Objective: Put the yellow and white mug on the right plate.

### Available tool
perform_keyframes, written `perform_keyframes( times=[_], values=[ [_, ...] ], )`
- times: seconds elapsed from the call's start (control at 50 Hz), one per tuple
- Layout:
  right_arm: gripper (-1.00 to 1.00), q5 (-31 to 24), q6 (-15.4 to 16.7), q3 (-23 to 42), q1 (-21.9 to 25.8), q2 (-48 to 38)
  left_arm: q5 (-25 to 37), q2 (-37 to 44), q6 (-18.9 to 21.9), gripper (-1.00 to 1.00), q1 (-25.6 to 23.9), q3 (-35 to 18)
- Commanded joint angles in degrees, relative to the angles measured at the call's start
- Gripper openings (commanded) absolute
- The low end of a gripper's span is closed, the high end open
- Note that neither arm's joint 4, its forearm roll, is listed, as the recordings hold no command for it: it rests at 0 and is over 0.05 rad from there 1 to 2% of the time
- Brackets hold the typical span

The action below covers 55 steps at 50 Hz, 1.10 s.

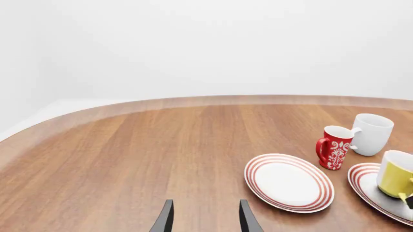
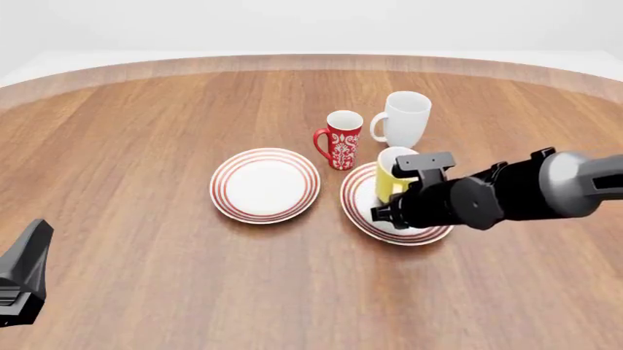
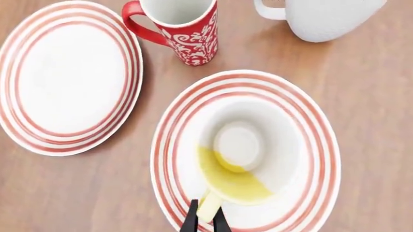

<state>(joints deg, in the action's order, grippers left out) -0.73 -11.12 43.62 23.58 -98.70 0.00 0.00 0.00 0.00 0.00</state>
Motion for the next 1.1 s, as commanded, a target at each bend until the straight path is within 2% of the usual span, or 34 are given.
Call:
perform_keyframes(
  times=[0.02,0.08,0.1,0.32,0.5,0.86,1.1],
  values=[
    [-1.0,1.51,-0.62,-0.06,-0.66,-1.59,0.0,0.0,0.0,1.0,0.0,0.0],
    [-1.0,1.43,-0.57,-0.15,-0.79,-1.54,0.0,0.0,0.0,1.0,0.0,0.0],
    [1.0,1.24,-0.78,-0.08,-0.7,-1.53,0.0,0.0,0.0,1.0,0.0,0.0],
    [1.0,-0.33,-0.24,-0.52,-1.18,0.28,0.0,0.0,0.0,1.0,0.0,0.0],
    [1.0,-3.44,0.36,-2.63,-2.24,6.67,0.0,0.0,0.0,1.0,0.0,0.0],
    [1.0,-6.21,-1.04,-3.94,0.8,12.37,0.0,0.0,0.0,1.0,0.0,0.0],
    [1.0,-8.88,-0.87,-4.1,1.24,16.55,0.0,0.0,0.0,1.0,0.0,0.0]
  ],
)
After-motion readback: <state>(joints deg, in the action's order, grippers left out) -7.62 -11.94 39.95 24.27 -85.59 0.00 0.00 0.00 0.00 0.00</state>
